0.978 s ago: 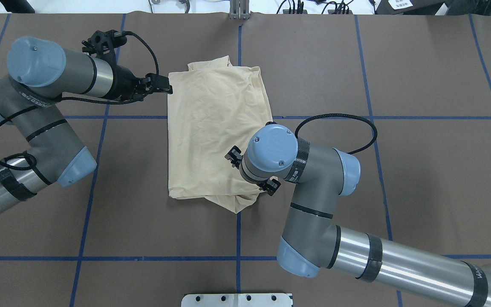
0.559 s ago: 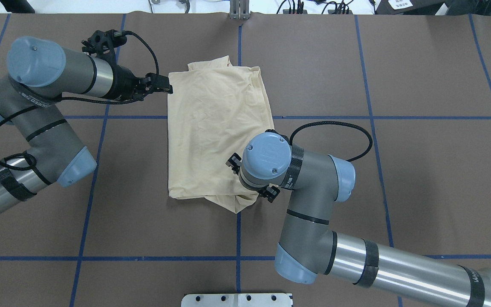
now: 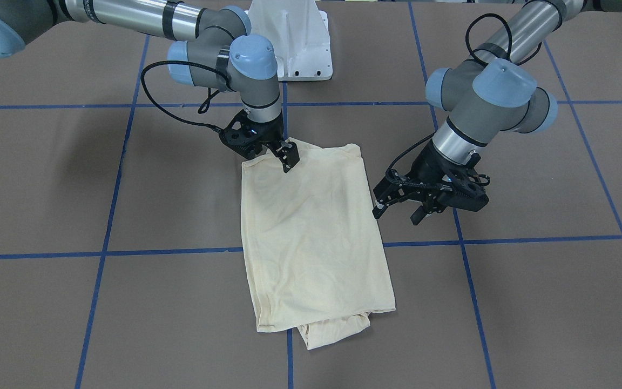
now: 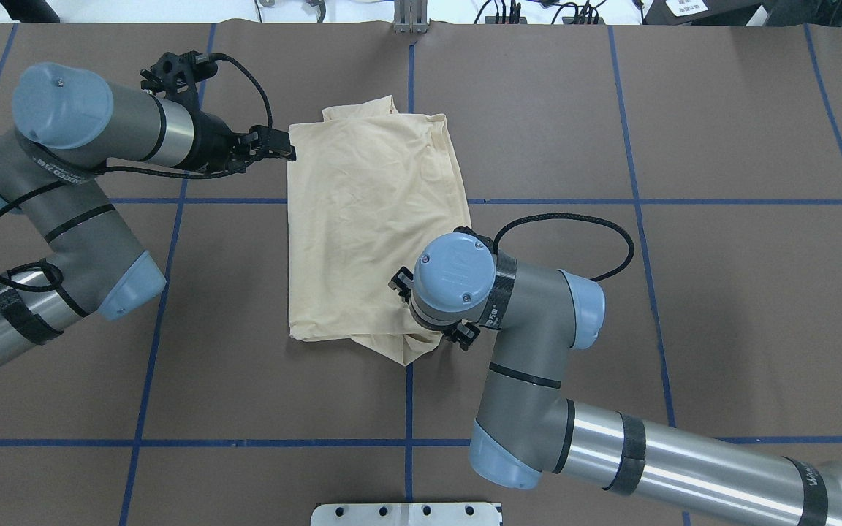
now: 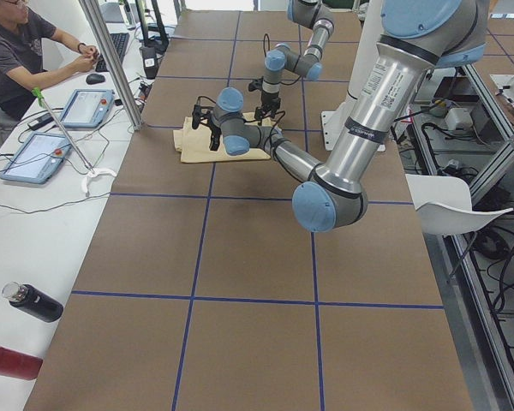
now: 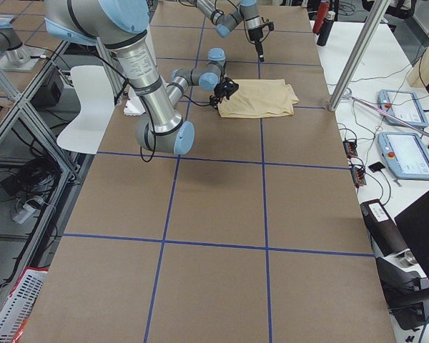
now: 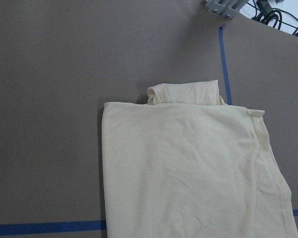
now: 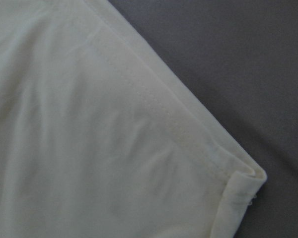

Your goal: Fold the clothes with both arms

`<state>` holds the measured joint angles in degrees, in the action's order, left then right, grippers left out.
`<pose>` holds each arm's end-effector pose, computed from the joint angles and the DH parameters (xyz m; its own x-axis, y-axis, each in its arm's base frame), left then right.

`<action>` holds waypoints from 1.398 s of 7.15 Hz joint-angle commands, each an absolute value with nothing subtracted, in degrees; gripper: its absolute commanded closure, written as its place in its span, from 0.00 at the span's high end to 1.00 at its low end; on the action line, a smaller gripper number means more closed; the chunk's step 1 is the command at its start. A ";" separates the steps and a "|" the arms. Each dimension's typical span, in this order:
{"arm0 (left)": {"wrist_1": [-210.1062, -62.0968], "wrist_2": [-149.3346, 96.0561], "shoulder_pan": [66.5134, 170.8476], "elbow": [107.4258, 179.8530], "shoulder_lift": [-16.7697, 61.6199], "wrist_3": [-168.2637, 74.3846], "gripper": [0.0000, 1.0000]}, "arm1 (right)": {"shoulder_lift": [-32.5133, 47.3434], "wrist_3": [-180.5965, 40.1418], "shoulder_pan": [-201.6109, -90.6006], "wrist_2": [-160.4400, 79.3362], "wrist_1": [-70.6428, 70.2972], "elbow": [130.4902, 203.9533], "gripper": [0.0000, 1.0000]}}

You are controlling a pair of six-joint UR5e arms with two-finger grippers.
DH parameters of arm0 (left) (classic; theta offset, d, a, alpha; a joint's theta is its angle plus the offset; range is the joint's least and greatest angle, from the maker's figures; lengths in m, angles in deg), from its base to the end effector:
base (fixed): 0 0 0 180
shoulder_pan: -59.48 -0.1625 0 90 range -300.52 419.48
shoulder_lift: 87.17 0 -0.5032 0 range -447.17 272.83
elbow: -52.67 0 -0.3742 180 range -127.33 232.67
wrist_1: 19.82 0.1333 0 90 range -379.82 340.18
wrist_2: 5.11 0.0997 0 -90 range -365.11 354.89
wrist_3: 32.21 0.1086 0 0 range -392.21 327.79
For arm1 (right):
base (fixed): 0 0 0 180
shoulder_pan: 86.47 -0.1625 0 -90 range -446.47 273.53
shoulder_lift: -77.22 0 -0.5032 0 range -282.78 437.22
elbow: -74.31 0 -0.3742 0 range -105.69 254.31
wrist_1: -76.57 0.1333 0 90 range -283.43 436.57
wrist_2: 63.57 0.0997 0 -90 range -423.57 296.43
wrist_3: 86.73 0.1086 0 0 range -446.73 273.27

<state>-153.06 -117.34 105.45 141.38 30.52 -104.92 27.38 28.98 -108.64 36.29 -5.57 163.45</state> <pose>0.4188 -0.5659 0.3832 0.3554 0.0282 -0.9343 0.3282 0.9321 0.1530 -0.6608 -0.3931 0.3097 0.4565 0.6475 0.6102 -0.5034 0.7534 -0.4230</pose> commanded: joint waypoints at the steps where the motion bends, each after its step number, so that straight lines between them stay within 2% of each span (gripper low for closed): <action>1: -153.06 -117.34 105.45 141.44 30.60 -104.89 1.00 | 27.39 28.85 -108.53 36.36 -6.13 163.44 0.99; 6: -153.06 -117.25 105.36 141.35 30.60 -104.98 1.00 | 27.30 28.85 -108.27 36.36 -6.92 163.35 0.98; 7: -153.06 -117.25 105.36 141.26 30.60 -104.98 1.00 | 27.13 28.85 -107.84 36.36 -6.92 163.43 0.89; 9: -153.06 -117.25 105.19 141.00 30.60 -104.89 1.00 | 27.13 28.85 -107.74 36.36 -6.92 163.26 0.80; 10: -153.06 -117.25 105.19 141.09 30.60 -104.98 1.00 | 27.13 28.85 -107.74 36.36 -6.92 163.26 0.72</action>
